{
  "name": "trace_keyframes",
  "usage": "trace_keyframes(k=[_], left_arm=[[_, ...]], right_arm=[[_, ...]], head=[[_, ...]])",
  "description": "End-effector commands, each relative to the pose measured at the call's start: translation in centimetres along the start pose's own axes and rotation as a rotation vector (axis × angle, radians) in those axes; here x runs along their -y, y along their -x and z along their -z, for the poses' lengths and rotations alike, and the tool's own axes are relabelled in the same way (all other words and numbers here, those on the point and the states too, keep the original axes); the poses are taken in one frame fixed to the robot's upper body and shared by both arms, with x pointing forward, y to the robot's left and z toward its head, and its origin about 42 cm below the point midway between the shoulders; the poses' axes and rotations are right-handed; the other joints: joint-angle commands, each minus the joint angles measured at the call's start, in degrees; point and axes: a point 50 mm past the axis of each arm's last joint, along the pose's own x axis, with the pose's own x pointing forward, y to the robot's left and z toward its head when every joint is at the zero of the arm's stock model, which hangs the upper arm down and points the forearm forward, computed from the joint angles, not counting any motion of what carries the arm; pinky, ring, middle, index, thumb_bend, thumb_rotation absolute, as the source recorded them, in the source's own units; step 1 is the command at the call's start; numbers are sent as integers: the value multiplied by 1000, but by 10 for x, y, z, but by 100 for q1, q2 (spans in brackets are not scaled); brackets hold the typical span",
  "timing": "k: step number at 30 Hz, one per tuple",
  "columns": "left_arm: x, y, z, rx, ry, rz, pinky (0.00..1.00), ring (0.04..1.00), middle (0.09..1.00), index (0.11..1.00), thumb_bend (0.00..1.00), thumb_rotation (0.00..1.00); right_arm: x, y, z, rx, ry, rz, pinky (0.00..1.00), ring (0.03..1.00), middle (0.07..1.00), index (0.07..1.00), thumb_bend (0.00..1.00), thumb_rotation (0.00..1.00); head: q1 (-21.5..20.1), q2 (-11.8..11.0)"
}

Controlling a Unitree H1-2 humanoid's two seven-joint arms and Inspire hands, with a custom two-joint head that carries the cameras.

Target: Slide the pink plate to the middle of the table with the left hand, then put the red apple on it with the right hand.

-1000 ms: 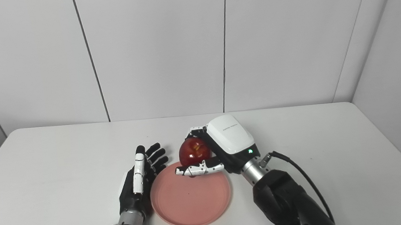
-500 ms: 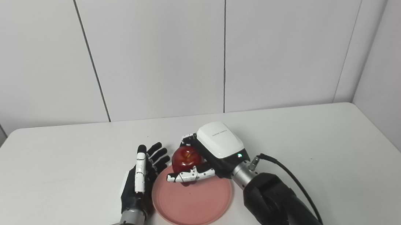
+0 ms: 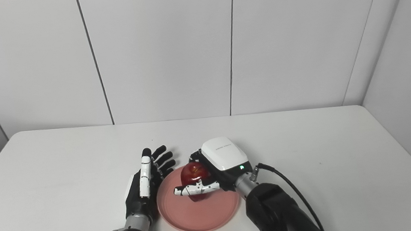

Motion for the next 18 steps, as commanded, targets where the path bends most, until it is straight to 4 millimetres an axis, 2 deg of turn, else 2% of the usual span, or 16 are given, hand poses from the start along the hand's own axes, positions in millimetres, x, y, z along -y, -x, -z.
trace_keyframes(k=[1,4,13,18], left_arm=[[20,-1,3,-37,39,4,859,818,828,805,666,989],[21,0,4,-37,41,-1,848,813,825,802,659,983],[20,-2,5,-35,48,0,849,810,823,794,656,973],[20,-2,5,-32,53,2,841,811,824,791,650,968]], right_arm=[[19,-10,-3,0,16,57,103,162,245,490,464,774],[15,-10,-2,2,30,48,105,163,246,499,454,726],[13,-12,-5,14,39,25,101,164,248,506,447,669],[11,-10,-5,30,68,25,101,163,247,494,459,706]], head=[[3,12],[2,16],[-19,11],[-10,13]])
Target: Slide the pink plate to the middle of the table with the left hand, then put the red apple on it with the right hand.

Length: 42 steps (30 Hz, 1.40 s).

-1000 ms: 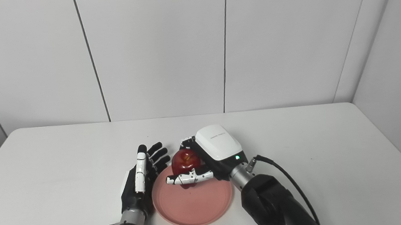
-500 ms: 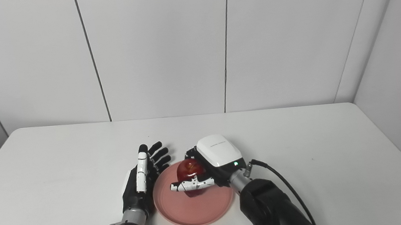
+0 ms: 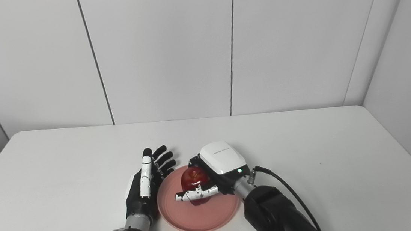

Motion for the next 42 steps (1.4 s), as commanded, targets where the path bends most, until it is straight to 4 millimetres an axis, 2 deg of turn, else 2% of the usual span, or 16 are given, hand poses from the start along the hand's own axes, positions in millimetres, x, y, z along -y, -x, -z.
trace_keyframes(k=[1,7,11,13,17,20,29,33,38,42], left_arm=[[21,-2,4,-31,48,4,832,808,820,786,646,975],[21,-1,5,-31,58,1,829,810,815,784,642,969],[21,-2,5,-28,74,0,811,810,819,794,629,956],[21,-2,5,-26,78,4,808,812,822,798,628,955],[21,-2,5,-25,81,4,808,818,828,803,632,943],[21,-2,5,-21,87,3,788,813,816,796,629,931],[20,-2,4,-19,79,1,777,817,804,793,622,935],[20,-2,3,-20,82,6,800,828,811,804,606,947],[20,-1,3,-14,87,17,817,839,827,821,595,957],[20,-2,3,-9,85,22,823,839,835,830,590,962]], right_arm=[[19,-8,-2,21,52,52,102,162,246,504,473,736],[19,-6,-2,29,75,48,124,187,285,555,523,787],[21,-5,-2,33,78,56,166,237,350,577,576,802],[22,-4,-2,33,76,61,191,269,387,582,596,803],[25,-3,-2,26,81,55,311,414,519,613,654,813],[28,-2,-1,24,86,52,347,456,563,644,717,834],[33,1,1,39,88,45,379,490,594,680,810,916],[35,2,2,53,87,49,372,482,588,687,896,992],[37,3,3,83,83,75,376,487,590,688,979,1000],[38,2,4,118,72,111,378,487,590,685,999,1000]], head=[[7,4],[-2,14],[-2,14],[-2,14],[-14,17],[-17,21],[-29,26],[-24,28],[-29,28],[-32,27]])
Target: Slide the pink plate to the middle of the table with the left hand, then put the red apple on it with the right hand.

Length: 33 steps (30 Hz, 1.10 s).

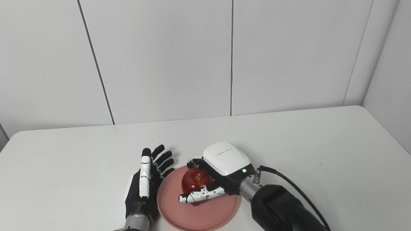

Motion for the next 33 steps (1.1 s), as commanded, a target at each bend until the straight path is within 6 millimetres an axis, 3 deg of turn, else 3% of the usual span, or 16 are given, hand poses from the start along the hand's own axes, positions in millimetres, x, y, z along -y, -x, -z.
trace_keyframes(k=[1,9,17,23,29,33], left_arm=[[21,-2,4,-16,56,21,821,842,837,831,592,968],[21,-2,4,-24,65,16,831,843,841,819,611,953],[21,-3,5,-36,20,10,844,823,845,818,652,984],[21,-3,2,-43,45,-9,853,818,829,800,654,947],[19,-4,-3,-35,51,-17,834,827,823,790,650,945],[17,-4,-4,-24,34,-21,816,825,823,788,654,948]], right_arm=[[29,-8,0,78,26,115,375,483,589,685,1000,1000],[42,-9,1,112,2,185,423,527,622,700,1000,1000],[58,-11,3,110,-3,244,423,524,618,693,1000,1000],[65,-9,11,77,-84,284,426,513,606,696,973,1000],[43,-5,37,-23,-492,390,487,589,654,682,956,1000],[23,1,46,-74,-768,473,614,675,707,704,900,1000]], head=[[3,0],[-1,-4],[0,-2],[-6,-4],[10,-10],[-11,-10]])
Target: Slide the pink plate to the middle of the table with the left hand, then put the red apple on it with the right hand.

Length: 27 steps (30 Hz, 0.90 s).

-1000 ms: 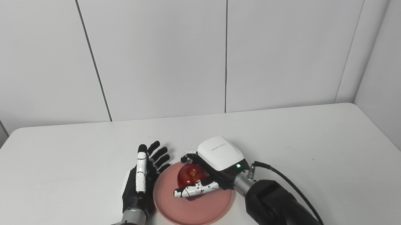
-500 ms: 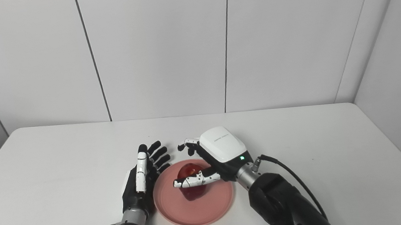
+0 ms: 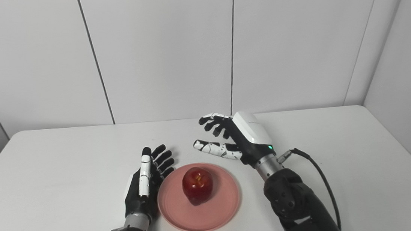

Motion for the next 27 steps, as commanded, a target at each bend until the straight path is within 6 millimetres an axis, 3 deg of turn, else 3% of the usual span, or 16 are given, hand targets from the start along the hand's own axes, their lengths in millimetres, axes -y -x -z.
trace_keyframes(k=[1,7,9,13,20,27], left_arm=[[19,-3,-2,-10,30,-9,807,818,821,784,654,946],[15,-4,-5,71,-35,-14,826,835,829,797,658,939],[15,-4,-7,119,-87,-17,886,887,876,821,620,966],[10,-7,-7,196,-176,6,984,988,984,897,638,999],[-2,-18,-12,233,-306,35,1000,1000,1000,989,761,1000],[-17,-36,-11,217,-369,19,1000,1000,1000,999,835,1000]], right_arm=[[5,-6,-10,55,-138,91,674,719,757,736,874,1000],[-3,6,-3,-53,-370,161,755,844,875,825,873,1000],[-7,10,-2,-91,-459,199,878,912,919,847,860,1000],[-13,19,1,-134,-609,236,990,990,984,900,860,1000],[-23,32,7,-223,-753,257,1000,1000,1000,940,876,1000],[-32,34,12,-272,-832,297,1000,1000,999,956,845,1000]], head=[[1,7],[-28,1],[-37,-4],[-46,2],[-41,10],[-52,37]])
